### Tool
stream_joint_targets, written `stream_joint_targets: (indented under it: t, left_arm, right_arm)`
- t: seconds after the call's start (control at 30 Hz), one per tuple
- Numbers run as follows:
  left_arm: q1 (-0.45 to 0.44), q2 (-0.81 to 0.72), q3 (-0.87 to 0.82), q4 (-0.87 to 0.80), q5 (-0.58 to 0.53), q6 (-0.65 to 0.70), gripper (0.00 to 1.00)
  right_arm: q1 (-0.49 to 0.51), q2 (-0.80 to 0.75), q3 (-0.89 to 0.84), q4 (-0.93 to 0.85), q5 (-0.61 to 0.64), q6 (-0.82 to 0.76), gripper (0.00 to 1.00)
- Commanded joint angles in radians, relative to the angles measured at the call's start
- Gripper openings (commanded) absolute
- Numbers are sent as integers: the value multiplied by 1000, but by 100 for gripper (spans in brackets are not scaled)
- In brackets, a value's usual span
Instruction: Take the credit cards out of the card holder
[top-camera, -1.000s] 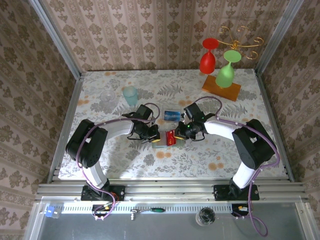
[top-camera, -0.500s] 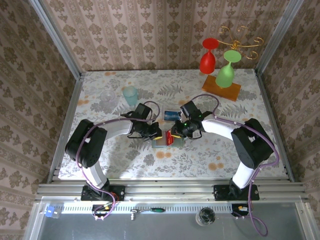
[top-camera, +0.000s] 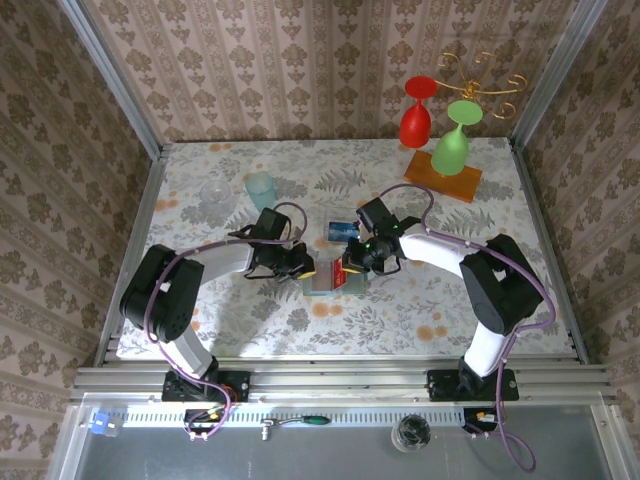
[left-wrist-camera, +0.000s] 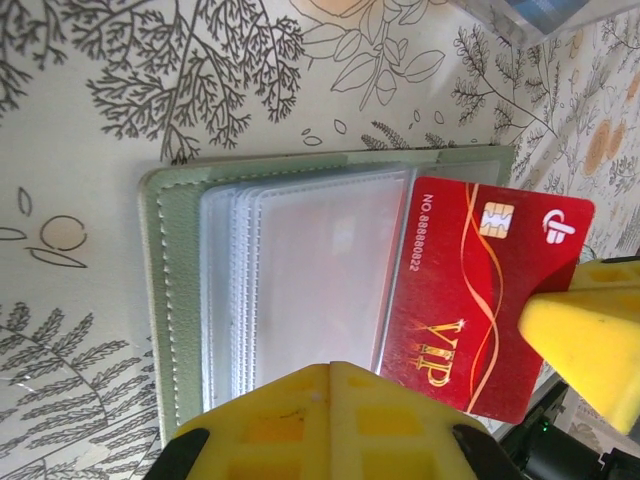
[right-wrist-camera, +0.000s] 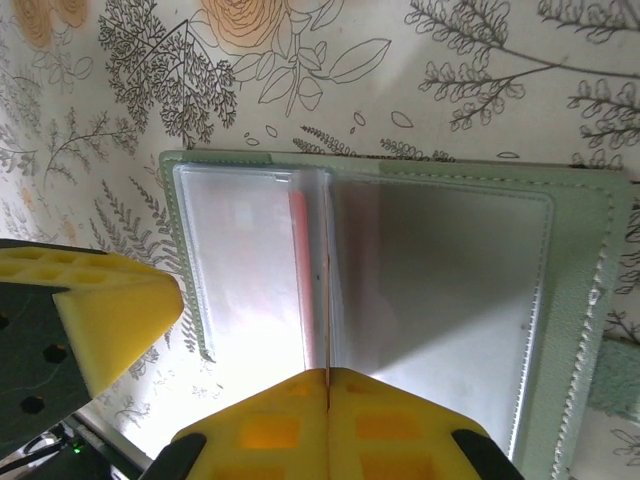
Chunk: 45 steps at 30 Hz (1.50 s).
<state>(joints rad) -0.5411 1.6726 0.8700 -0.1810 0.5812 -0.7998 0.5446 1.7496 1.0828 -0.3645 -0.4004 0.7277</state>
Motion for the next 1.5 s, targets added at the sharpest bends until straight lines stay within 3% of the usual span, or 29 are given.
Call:
stream_joint_targets:
  t: [0.0, 0.2, 0.5, 0.67, 1.0, 1.3, 1.47]
  left_arm:
    - [12, -33, -6, 8, 17, 8, 3]
    - [33, -45, 12, -24, 5, 25, 3]
    - [53, -42, 43, -80, -10, 43, 4]
    - [55, -54, 69, -131, -30, 51, 5]
    - [55, -50, 106, -172, -45, 31, 5]
    - [55, -63, 127, -206, -67, 14, 5]
    - [55, -71, 121, -212, -71, 1, 5]
  right_arm:
    - [3, -37, 46, -109, 61, -76, 5]
    - [-16, -68, 126, -249, 92, -369, 0]
    - [-30, -50, 307, -474, 95, -1038, 0]
    - [-53, 27, 465, -588, 110, -1314, 0]
    - [-135, 326, 968, -861, 92, -1492, 0]
    - [-165, 640, 1432, -1067, 45, -1543, 0]
    - [-173, 724, 1533, -1116, 32, -1573, 0]
